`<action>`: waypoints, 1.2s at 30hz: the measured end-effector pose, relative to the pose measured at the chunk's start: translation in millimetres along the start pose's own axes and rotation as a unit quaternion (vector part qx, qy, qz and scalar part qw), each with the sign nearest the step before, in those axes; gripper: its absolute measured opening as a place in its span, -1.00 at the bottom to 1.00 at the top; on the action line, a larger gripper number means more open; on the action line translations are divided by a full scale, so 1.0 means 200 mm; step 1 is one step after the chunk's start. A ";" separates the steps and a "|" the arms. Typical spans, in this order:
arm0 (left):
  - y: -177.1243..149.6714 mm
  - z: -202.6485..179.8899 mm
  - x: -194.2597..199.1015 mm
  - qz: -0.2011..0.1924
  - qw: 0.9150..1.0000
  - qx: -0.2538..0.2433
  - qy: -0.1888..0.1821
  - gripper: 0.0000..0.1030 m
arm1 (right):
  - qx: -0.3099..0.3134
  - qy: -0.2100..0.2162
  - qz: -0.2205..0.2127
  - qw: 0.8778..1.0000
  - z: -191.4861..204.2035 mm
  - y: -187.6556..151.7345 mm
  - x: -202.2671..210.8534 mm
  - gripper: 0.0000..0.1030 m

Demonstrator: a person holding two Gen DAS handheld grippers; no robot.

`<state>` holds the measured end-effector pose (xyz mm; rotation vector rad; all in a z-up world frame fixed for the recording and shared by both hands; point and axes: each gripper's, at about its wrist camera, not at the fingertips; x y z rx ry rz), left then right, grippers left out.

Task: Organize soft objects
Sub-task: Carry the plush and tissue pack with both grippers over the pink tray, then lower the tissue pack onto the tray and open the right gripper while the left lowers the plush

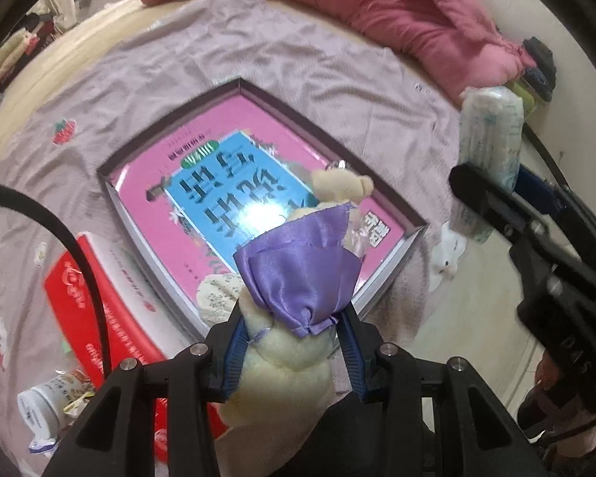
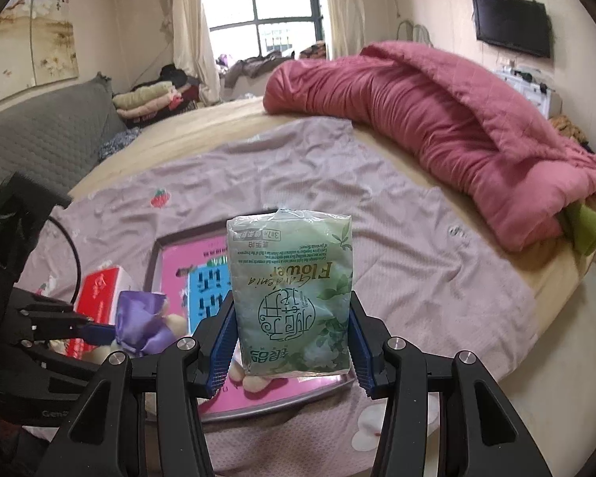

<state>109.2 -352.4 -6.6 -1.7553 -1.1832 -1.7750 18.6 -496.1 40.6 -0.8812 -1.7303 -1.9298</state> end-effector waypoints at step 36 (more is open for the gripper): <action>0.04 0.05 -0.27 0.046 0.999 0.012 0.000 -0.15 | 0.010 0.004 0.091 0.996 -0.01 -0.25 -0.45 0.32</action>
Point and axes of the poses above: each gripper's, at about its wrist camera, not at the fingertips, and x roughly against the way its jaws point, z to its left, y to its top, and after that the axes turned 1 degree about -y, right-handed
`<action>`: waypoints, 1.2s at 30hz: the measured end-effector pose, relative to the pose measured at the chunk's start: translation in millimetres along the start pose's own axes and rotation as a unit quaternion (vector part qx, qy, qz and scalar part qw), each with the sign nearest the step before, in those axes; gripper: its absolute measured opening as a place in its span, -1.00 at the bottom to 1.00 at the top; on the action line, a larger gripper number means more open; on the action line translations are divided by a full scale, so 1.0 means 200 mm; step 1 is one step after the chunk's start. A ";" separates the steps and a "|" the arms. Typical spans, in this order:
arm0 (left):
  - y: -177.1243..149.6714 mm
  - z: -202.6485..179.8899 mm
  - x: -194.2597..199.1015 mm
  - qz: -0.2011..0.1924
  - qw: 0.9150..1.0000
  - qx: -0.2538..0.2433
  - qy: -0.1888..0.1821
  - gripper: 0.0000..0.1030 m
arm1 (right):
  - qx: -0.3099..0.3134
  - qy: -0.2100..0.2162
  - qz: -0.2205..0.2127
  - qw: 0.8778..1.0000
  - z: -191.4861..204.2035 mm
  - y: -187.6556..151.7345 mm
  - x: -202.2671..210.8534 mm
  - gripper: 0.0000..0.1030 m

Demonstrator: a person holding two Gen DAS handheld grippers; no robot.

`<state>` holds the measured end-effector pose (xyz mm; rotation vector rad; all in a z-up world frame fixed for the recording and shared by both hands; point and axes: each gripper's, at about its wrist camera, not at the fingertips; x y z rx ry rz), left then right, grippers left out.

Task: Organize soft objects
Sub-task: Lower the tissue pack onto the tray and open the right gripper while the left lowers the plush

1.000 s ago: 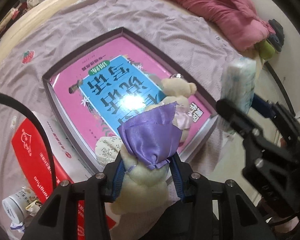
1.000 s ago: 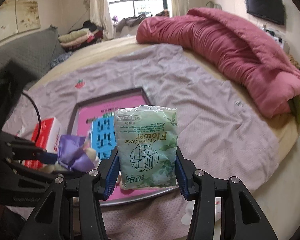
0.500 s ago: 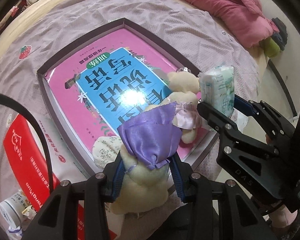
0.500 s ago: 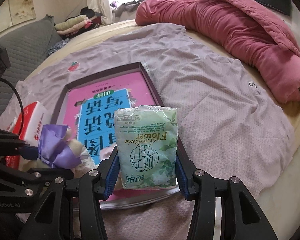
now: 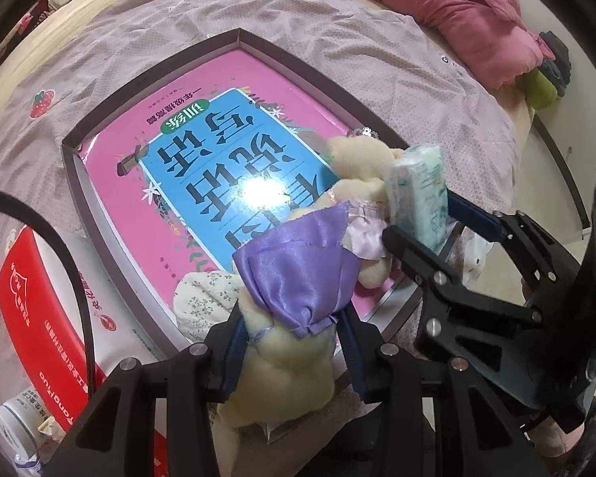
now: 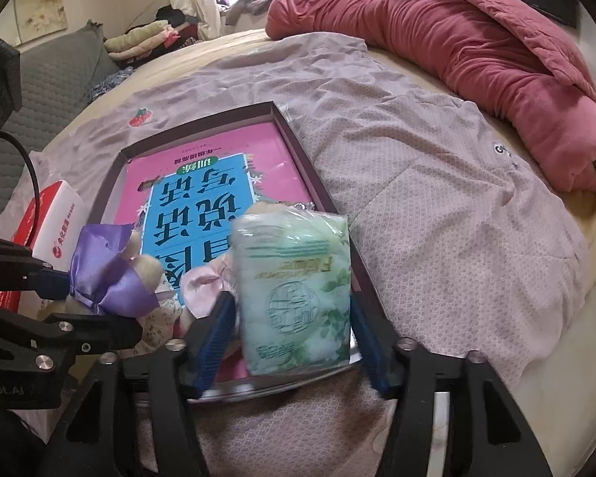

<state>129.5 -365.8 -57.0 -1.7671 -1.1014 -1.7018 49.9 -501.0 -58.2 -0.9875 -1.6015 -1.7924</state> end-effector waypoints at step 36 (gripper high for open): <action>0.10 -0.03 -0.04 0.029 0.999 -0.016 0.006 0.19 | 0.003 -0.101 -0.080 0.992 -0.10 0.06 0.54 0.44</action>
Point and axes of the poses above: each gripper's, at about its wrist camera, not at the fingertips, and x roughly against the way its jaws point, z to its left, y to its top, and after that the axes turned 1 degree about -y, right-handed
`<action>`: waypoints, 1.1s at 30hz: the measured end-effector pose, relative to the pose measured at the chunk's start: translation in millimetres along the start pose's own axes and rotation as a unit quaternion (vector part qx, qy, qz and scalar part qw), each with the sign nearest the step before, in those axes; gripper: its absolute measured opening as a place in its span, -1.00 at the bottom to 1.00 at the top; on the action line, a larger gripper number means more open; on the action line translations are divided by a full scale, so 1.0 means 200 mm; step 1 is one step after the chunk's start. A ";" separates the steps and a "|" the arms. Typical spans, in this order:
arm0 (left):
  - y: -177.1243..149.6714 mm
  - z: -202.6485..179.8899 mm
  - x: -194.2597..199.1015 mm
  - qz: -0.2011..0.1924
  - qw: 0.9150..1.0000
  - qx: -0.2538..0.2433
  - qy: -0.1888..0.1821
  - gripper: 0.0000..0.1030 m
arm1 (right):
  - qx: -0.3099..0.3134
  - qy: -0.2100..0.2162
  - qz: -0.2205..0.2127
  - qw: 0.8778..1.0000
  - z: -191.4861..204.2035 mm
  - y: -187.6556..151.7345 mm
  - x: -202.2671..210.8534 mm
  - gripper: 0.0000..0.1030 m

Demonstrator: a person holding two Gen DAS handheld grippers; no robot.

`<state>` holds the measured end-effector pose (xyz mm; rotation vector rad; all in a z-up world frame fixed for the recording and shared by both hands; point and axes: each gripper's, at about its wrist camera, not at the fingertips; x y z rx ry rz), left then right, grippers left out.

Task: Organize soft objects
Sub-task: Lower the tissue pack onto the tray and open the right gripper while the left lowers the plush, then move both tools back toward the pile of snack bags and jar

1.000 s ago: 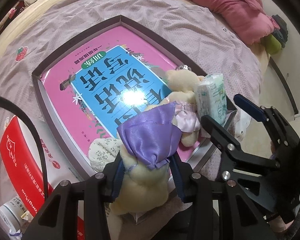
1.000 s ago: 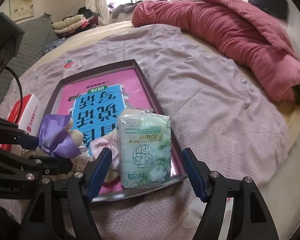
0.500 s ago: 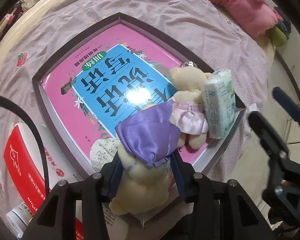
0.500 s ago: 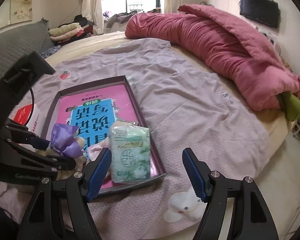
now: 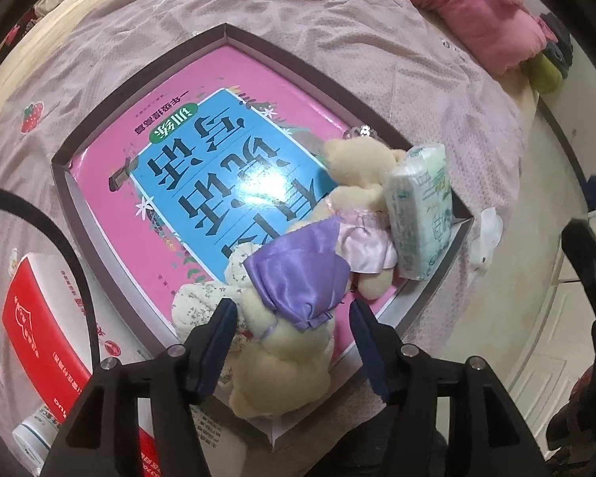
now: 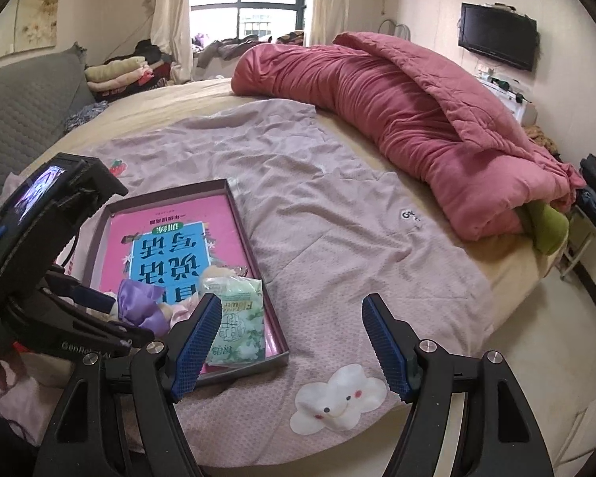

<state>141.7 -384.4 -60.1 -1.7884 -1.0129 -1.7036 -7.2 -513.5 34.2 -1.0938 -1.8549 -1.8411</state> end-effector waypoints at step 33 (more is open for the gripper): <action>-0.37 0.19 0.79 -0.175 0.984 0.031 0.028 0.36 | 0.020 0.034 -0.091 0.995 0.29 0.18 0.47 0.45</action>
Point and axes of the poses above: each gripper's, at about its wrist camera, not at the fingertips, and x roughly against the way its jaws point, z to its left, y to its top, and after that the axes turned 1 degree about -y, right-handed
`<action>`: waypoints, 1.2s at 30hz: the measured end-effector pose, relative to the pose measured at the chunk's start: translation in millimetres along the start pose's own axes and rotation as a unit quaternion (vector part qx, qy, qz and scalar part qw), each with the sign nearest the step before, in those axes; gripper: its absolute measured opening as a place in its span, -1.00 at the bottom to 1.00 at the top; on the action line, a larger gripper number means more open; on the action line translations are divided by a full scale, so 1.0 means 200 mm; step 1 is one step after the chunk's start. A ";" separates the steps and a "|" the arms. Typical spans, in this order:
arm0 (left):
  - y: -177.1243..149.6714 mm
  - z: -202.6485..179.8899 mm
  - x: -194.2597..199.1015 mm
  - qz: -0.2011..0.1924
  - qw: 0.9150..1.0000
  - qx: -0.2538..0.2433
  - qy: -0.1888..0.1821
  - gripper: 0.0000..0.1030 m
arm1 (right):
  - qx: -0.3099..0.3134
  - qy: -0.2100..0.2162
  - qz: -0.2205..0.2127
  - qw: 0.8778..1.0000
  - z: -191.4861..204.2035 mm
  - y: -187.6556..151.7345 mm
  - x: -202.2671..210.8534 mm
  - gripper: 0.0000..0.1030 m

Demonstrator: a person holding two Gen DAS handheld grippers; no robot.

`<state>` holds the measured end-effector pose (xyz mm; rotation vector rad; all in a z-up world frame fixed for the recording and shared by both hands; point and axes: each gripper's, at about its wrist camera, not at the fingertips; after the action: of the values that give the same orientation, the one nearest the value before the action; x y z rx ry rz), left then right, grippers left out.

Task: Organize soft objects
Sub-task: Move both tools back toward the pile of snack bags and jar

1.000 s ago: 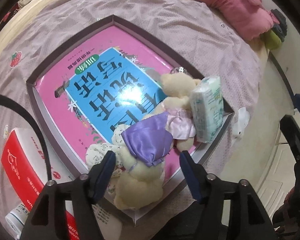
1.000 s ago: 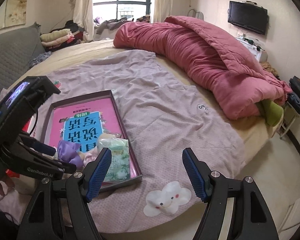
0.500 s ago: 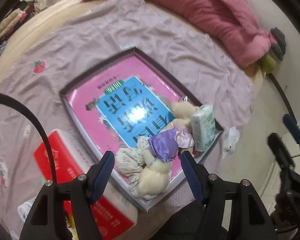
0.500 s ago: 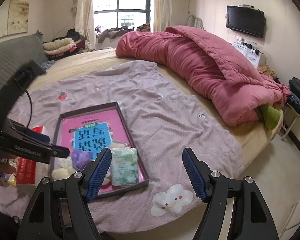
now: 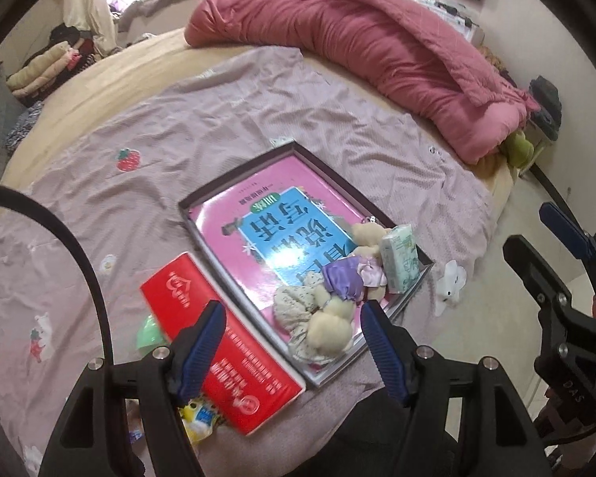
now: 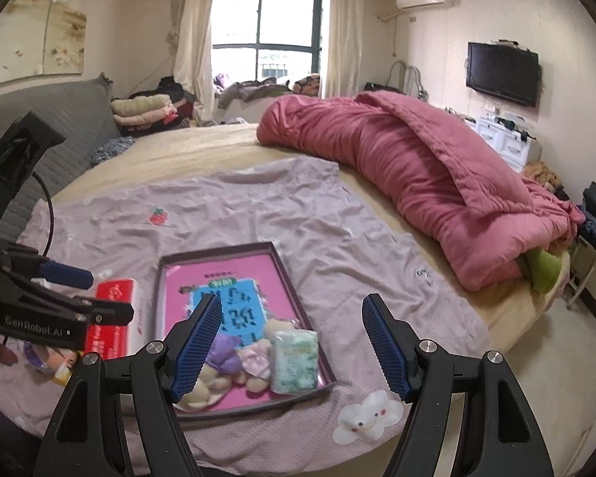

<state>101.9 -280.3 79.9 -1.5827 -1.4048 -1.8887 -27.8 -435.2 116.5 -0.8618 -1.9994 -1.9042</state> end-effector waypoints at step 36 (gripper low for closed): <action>-0.59 0.90 0.81 -0.097 0.982 0.152 0.058 0.36 | 0.100 0.177 -0.047 0.978 0.94 0.15 0.33 0.45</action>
<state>61.9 -22.1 149.7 -1.2109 -1.7496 -1.7327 -23.0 -237.1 155.4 -0.3533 -1.9900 -1.7184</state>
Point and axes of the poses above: each gripper's, at about its wrist camera, not at the fingertips, and x roughly against the way its jaws point, z to its left, y to its top, and after that the axes turned 1 degree about -y, right-handed
